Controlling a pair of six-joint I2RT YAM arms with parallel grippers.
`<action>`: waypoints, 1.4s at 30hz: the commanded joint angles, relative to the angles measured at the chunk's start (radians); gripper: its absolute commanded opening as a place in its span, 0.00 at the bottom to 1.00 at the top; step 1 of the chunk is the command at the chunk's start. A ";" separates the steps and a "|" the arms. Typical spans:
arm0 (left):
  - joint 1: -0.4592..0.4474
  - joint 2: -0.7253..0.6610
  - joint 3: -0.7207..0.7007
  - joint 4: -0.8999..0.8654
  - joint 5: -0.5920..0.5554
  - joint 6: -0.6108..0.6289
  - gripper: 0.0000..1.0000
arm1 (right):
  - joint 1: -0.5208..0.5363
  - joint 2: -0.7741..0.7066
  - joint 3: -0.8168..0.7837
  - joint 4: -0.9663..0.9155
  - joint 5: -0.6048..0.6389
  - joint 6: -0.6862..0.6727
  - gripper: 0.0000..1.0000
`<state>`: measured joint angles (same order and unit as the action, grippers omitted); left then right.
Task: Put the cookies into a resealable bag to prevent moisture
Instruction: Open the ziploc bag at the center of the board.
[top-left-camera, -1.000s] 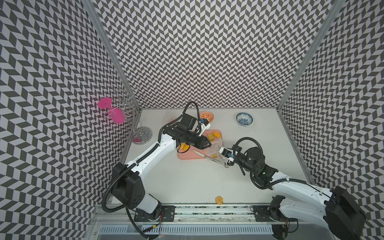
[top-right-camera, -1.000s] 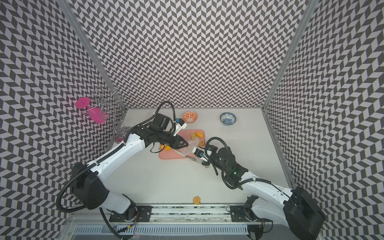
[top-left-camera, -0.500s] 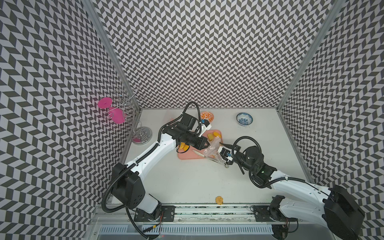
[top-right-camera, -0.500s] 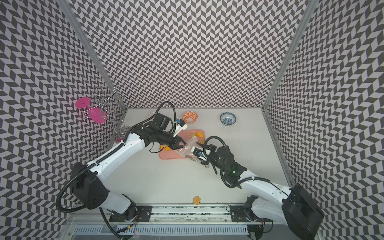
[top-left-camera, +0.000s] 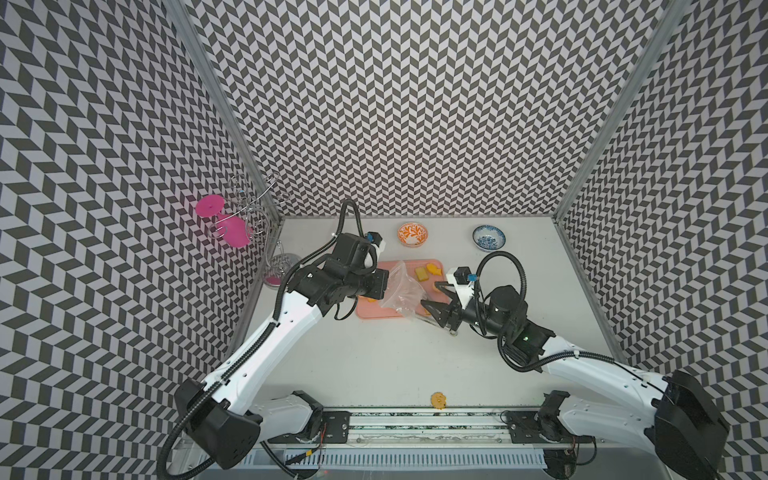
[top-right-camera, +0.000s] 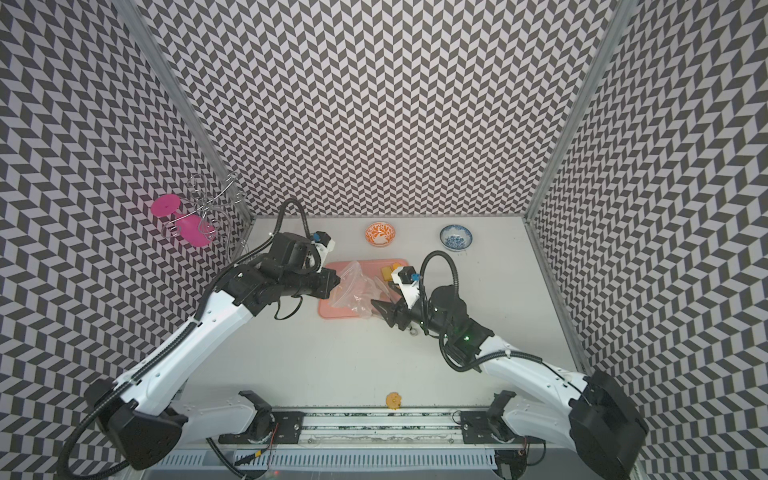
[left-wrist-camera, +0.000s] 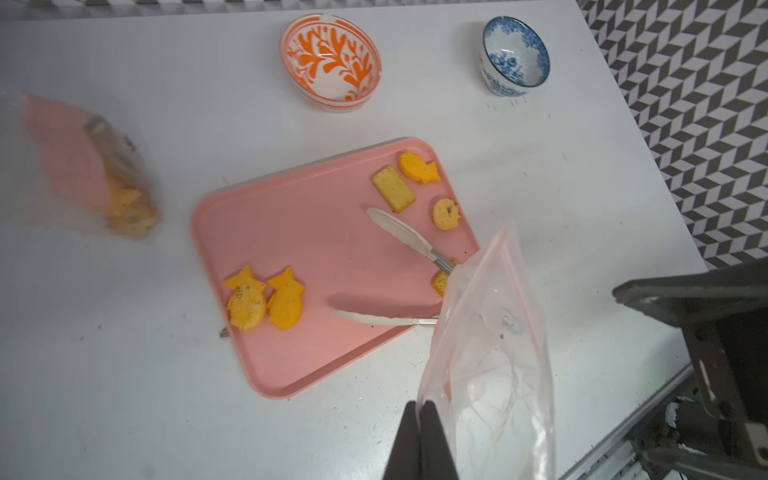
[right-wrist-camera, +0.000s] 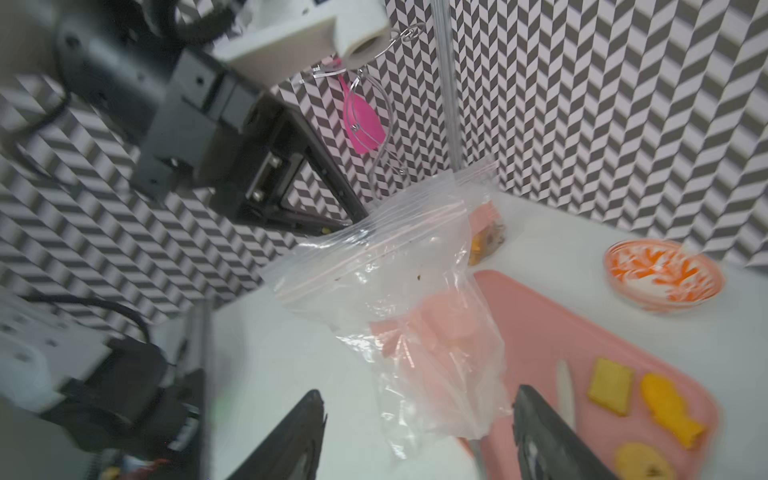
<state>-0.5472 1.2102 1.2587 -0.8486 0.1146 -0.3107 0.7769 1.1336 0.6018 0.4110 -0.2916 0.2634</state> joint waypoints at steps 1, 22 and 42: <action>-0.008 -0.033 -0.067 0.002 -0.035 -0.130 0.00 | 0.020 0.052 0.026 0.076 -0.131 0.437 0.67; -0.180 -0.119 -0.226 0.185 -0.039 -0.333 0.00 | 0.070 0.310 0.177 0.053 -0.111 0.567 0.44; -0.129 -0.126 -0.224 -0.064 -0.250 -0.311 0.00 | 0.071 0.268 0.125 -0.202 0.007 0.290 0.02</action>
<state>-0.6907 1.1030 1.0336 -0.8204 -0.0498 -0.6193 0.8425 1.4250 0.7486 0.2291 -0.3225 0.6136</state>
